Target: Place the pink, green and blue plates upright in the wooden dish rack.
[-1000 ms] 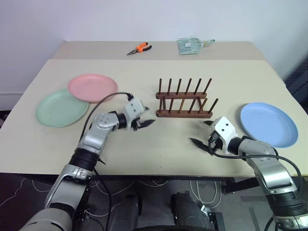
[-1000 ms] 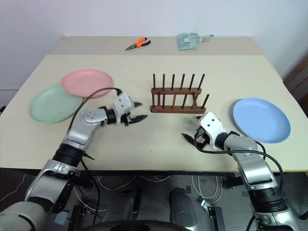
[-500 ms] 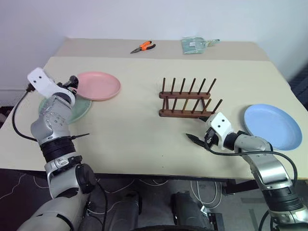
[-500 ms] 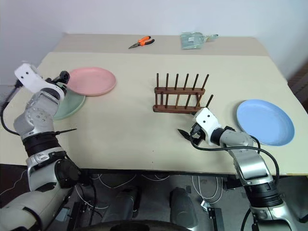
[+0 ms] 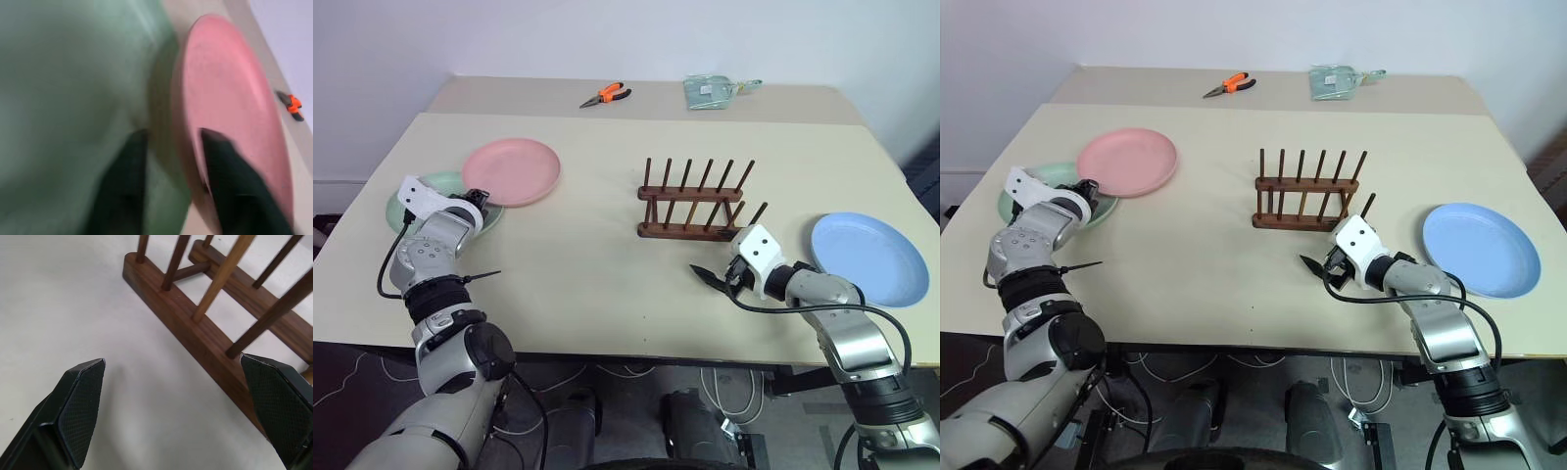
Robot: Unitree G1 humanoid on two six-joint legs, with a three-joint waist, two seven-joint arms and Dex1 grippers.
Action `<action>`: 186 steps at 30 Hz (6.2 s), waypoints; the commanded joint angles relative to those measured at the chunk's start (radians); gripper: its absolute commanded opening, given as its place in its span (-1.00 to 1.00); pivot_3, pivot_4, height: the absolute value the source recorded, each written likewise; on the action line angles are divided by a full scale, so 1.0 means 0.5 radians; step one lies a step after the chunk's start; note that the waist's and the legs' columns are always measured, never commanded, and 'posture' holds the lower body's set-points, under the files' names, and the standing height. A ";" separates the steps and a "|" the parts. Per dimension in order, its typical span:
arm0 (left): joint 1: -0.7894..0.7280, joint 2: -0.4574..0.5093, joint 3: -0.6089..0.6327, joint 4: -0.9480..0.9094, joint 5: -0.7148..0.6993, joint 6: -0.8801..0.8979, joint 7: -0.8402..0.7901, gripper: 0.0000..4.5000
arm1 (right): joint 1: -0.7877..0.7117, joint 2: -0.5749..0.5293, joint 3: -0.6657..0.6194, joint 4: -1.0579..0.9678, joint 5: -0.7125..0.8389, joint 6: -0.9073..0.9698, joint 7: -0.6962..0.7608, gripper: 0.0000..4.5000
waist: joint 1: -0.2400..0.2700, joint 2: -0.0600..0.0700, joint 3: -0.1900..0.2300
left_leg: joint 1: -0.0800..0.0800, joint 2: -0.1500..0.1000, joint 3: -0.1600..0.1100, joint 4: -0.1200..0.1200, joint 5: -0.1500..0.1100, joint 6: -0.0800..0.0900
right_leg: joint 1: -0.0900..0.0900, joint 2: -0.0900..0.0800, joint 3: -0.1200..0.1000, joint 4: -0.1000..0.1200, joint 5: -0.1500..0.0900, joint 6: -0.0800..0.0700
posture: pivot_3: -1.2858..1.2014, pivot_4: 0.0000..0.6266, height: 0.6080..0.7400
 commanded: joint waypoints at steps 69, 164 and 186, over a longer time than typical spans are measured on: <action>0.768 0.378 -1.837 -1.062 0.580 -0.861 -2.202 -0.14 | -0.662 0.237 -1.131 -0.142 1.782 0.861 -0.433 -1.00 | -0.003 0.011 0.019 | -0.004 0.003 0.007 -0.006 -0.001 0.000 | -0.007 -0.003 0.005 -0.004 0.004 -0.005 | 0.03 -0.52 1.00; -0.102 -0.068 -0.805 -1.304 0.059 -0.117 -0.261 0.02 | -0.969 0.187 0.611 0.226 -1.315 -0.805 -0.502 -1.00 | -0.010 -0.006 0.022 | -0.005 0.001 0.004 -0.002 0.001 -0.005 | -0.009 0.001 0.003 -0.002 0.006 0.000 | 0.03 -0.52 1.00; 0.880 0.372 -1.720 -1.129 0.639 -1.059 -1.746 0.02 | -0.671 0.840 -0.664 -0.552 1.401 0.707 -0.813 -1.00 | -0.011 0.008 0.027 | -0.004 0.004 0.003 -0.013 0.001 -0.005 | -0.014 -0.001 0.004 -0.001 0.003 -0.013 | 0.03 -0.52 1.00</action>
